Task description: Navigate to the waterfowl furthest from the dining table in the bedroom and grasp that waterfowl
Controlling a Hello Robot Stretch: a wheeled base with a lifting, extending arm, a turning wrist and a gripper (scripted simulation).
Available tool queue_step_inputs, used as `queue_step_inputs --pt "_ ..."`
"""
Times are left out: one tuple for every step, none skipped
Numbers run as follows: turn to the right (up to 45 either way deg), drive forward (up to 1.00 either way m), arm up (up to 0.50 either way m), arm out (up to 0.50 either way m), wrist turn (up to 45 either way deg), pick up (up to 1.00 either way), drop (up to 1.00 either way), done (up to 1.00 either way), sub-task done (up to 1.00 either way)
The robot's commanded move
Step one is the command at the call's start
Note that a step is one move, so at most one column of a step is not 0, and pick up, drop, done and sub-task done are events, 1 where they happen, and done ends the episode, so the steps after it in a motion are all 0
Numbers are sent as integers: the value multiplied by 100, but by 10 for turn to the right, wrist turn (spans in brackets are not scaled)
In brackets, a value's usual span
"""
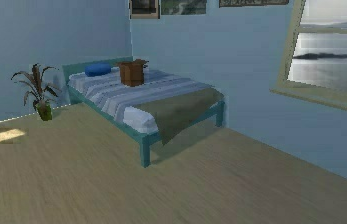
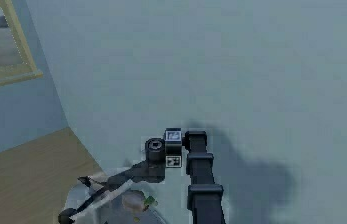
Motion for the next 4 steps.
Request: queue_step_inputs --pt "0 0 0 0 450 0 0 0 0" --pt "0 0 0 0 330 0 0 0 0" --pt "0 0 -30 0 0 0 0 0 0" --pt "0 0 0 0 0 100 0 0 0"
